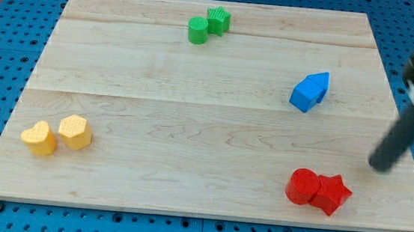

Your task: Separate the red blocks

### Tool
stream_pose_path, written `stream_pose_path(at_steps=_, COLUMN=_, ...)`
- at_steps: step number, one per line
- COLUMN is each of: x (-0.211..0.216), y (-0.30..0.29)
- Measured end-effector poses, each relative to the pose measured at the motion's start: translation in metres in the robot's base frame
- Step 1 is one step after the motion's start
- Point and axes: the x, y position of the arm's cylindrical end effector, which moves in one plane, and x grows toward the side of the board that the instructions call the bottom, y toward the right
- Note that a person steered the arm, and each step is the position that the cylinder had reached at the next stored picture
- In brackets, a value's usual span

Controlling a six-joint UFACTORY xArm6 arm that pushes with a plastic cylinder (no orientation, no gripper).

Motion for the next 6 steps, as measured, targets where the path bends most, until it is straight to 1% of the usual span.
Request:
stream_pose_path(at_steps=1, x=0.048, y=-0.014)
stream_pose_path(at_steps=2, x=0.045, y=-0.093)
stream_pose_path(at_steps=3, x=0.025, y=-0.172)
stream_pose_path(at_steps=4, x=0.021, y=-0.148)
stream_pose_path(at_steps=5, x=0.034, y=-0.125)
stream_pose_path(at_steps=6, x=0.008, y=-0.125)
